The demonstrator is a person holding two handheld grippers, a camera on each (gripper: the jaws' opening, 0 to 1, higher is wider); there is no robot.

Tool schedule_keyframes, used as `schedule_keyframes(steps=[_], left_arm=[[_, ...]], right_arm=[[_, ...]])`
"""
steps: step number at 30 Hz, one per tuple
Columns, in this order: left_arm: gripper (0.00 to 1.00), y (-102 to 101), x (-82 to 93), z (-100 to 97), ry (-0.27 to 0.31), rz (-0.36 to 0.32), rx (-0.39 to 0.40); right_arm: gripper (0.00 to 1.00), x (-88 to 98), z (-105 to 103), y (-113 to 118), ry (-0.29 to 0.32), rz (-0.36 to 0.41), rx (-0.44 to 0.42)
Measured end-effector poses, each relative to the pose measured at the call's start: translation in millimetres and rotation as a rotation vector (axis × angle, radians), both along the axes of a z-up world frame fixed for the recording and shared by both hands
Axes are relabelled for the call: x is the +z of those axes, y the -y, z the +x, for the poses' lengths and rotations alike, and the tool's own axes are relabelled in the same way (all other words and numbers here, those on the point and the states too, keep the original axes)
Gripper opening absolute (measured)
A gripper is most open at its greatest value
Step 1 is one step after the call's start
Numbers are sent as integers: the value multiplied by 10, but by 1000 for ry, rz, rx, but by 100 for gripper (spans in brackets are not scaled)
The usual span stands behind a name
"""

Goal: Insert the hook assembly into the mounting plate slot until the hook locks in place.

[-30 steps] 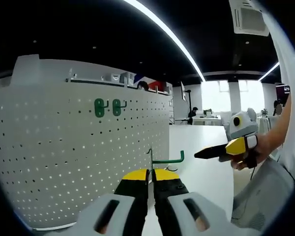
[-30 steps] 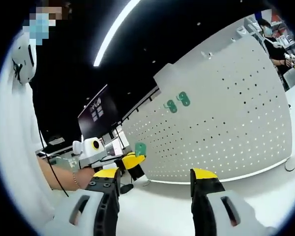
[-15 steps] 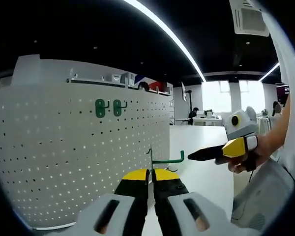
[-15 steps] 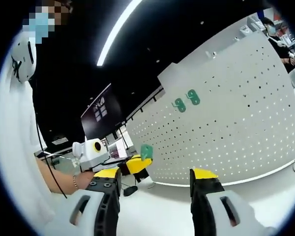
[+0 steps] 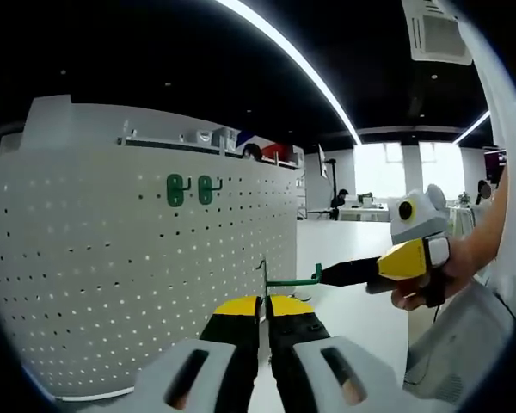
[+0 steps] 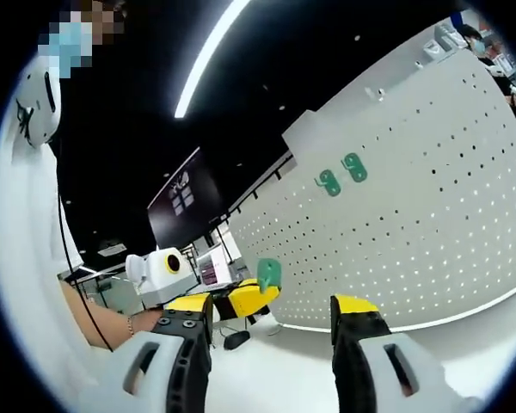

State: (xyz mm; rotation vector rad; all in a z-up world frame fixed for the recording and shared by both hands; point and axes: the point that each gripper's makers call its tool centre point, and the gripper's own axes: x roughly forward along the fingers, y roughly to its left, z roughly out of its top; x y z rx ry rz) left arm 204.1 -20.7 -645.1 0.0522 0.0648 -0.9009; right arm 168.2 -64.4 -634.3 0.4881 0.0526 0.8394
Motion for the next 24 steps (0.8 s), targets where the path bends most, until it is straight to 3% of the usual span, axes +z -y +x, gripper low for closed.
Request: schedule_keyframes(steps=[24], left_arm=[[2, 16, -5, -30, -3, 2, -2]], right_arm=[[49, 49, 97, -241, 12, 6, 35]])
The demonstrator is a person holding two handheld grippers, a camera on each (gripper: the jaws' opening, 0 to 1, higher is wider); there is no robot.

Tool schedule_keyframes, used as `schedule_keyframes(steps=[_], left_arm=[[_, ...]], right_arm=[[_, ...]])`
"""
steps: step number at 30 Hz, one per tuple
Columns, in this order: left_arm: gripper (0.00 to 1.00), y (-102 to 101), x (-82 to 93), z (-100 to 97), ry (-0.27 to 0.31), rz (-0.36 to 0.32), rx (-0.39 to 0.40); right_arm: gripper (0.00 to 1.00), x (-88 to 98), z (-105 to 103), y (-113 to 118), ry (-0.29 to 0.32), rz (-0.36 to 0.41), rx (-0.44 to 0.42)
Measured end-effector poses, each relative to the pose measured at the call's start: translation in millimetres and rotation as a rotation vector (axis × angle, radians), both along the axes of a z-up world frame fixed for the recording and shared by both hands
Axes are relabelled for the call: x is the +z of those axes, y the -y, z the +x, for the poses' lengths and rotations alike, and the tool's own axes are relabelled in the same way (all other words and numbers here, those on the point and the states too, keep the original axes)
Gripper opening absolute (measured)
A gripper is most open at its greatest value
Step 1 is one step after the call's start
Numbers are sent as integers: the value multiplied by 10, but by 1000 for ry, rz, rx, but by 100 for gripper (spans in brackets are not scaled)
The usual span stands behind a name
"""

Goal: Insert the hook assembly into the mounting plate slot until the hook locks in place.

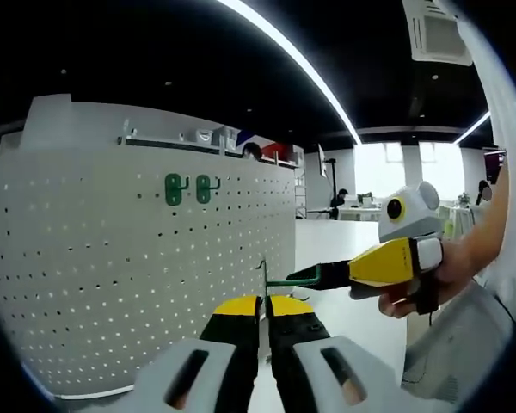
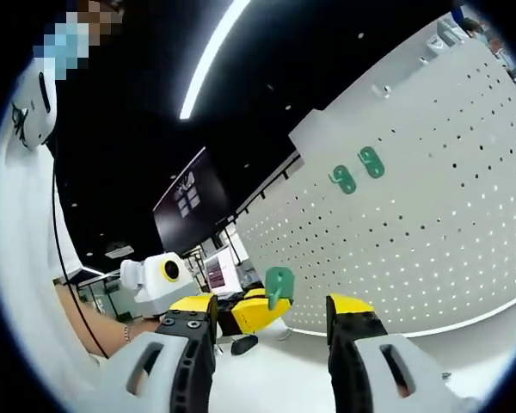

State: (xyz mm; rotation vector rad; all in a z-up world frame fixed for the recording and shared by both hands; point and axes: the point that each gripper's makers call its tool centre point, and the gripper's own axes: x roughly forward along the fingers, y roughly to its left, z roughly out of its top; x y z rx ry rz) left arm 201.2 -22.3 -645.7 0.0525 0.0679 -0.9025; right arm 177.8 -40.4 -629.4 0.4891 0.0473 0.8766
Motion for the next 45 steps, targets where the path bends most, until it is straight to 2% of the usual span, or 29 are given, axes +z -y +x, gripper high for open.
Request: schedule_keyframes(steps=[8, 12, 15, 26, 45], left_arm=[[2, 10, 1, -19, -1, 0, -1], [2, 18, -5, -26, -3, 3, -5], [2, 23, -11, -27, -7, 1, -6], [2, 57, -20, -42, -4, 6, -16], [2, 56, -38, -64, -3, 22, 9]], right_arm=[[43, 5, 33, -48, -8, 6, 9], [35, -10, 38, -73, -17, -6, 21], [26, 2, 34, -72, -24, 1, 27], [16, -19, 84, -83, -31, -10, 17], [5, -76, 120, -114, -35, -43, 1]])
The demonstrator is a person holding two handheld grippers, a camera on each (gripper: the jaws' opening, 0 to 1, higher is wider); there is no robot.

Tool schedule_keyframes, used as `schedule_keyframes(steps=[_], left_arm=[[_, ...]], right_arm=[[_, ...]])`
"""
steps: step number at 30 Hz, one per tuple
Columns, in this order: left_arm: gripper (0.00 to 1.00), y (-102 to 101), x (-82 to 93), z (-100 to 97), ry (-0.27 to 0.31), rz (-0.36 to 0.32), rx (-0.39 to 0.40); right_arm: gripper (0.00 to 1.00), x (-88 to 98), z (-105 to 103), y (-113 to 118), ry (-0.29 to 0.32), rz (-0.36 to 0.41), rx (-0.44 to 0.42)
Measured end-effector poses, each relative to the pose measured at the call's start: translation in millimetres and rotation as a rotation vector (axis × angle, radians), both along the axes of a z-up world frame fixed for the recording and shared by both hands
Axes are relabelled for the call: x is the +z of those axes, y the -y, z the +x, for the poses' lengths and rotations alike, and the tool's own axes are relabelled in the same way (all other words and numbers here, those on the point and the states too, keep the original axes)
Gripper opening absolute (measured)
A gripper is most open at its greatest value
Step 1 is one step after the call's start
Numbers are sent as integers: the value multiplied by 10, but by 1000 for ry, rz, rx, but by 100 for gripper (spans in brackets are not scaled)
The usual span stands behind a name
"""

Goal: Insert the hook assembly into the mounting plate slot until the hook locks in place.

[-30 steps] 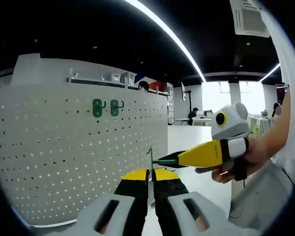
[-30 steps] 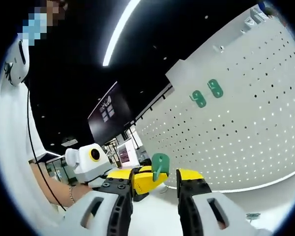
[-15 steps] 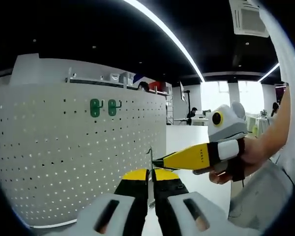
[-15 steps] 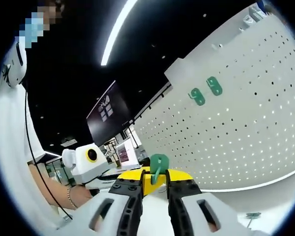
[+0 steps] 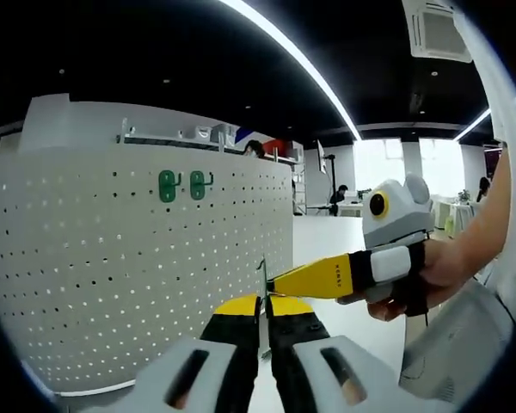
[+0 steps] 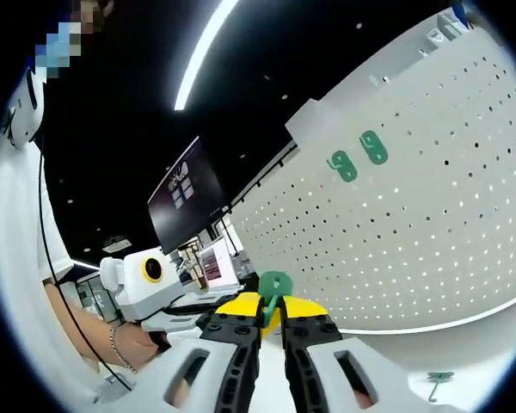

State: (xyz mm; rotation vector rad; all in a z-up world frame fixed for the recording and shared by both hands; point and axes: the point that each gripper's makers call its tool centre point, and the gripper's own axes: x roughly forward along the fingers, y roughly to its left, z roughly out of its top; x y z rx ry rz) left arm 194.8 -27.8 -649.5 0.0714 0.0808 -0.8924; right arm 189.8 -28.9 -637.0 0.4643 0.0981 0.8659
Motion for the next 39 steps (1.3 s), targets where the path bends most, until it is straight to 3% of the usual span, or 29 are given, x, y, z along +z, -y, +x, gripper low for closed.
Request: schedule_keyframes(steps=[4, 5, 18, 39], left_arm=[[2, -16, 0, 10, -1, 1, 17], [2, -17, -7, 12, -12, -8, 23], [2, -20, -47, 26, -32, -12, 42], [3, -37, -28, 25, -33, -22, 40]], right_arm=[[4, -5, 13, -4, -17, 11, -11], [4, -13, 31, 0, -48, 25, -27], [1, -56, 59, 11, -104, 33, -64], [0, -22, 50, -8, -83, 15, -70]])
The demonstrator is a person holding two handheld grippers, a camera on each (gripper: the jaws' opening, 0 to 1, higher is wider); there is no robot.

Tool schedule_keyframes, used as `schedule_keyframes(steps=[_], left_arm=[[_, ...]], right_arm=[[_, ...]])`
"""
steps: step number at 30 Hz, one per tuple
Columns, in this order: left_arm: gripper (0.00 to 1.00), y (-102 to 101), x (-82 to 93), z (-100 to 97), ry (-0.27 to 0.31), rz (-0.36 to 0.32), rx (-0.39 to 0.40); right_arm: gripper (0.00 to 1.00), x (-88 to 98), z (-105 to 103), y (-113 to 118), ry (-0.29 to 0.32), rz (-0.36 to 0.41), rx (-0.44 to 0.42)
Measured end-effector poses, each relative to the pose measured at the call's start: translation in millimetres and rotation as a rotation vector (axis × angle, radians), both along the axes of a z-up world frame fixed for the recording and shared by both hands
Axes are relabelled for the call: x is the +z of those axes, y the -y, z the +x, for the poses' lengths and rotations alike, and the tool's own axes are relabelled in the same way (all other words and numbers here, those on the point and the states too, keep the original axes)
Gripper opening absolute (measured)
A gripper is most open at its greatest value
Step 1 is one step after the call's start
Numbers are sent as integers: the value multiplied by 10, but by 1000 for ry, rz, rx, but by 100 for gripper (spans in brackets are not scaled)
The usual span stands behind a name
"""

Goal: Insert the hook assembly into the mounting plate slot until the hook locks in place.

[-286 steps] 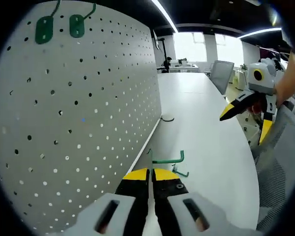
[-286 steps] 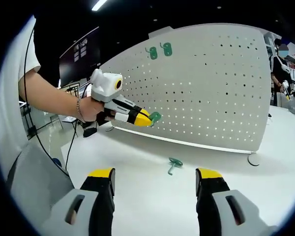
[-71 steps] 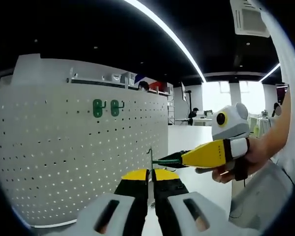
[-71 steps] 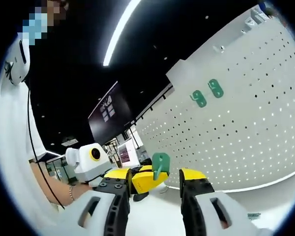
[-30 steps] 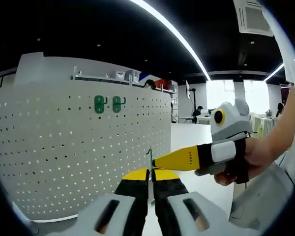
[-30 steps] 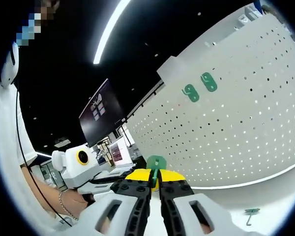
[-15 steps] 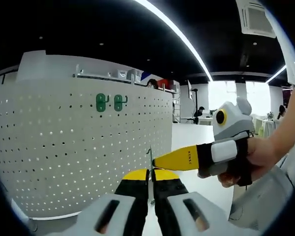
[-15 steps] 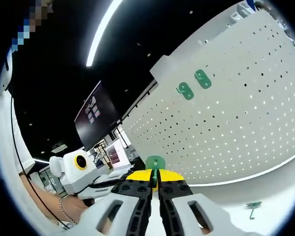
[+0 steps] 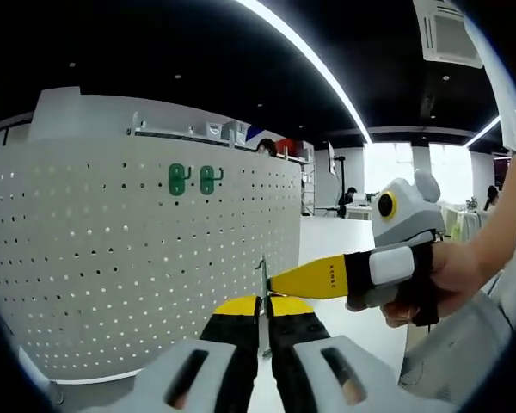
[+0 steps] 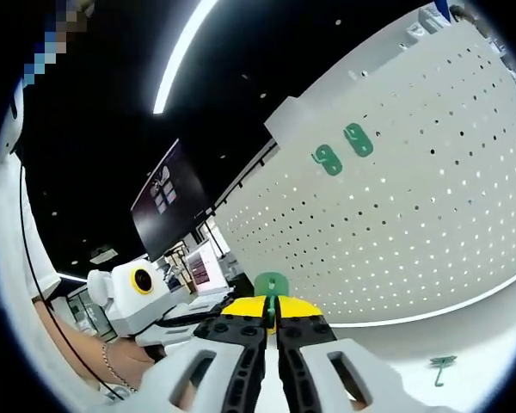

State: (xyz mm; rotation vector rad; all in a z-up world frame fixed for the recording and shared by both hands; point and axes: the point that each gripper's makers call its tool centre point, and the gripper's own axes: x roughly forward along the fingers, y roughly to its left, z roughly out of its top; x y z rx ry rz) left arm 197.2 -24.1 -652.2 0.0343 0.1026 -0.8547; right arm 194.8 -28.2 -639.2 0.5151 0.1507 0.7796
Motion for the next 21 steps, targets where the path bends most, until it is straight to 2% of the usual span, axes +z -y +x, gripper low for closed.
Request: schedule_keyframes(steps=[8, 12, 21], left_arm=[[5, 4, -18, -6, -2, 24, 0], [10, 26, -50, -17, -11, 38, -23], [37, 25, -128, -6, -33, 63, -17]], right_arm=[[0, -17, -13, -6, -14, 0, 10], [0, -29, -17, -13, -17, -5, 13], [0, -38, -15, -8, -21, -6, 14]])
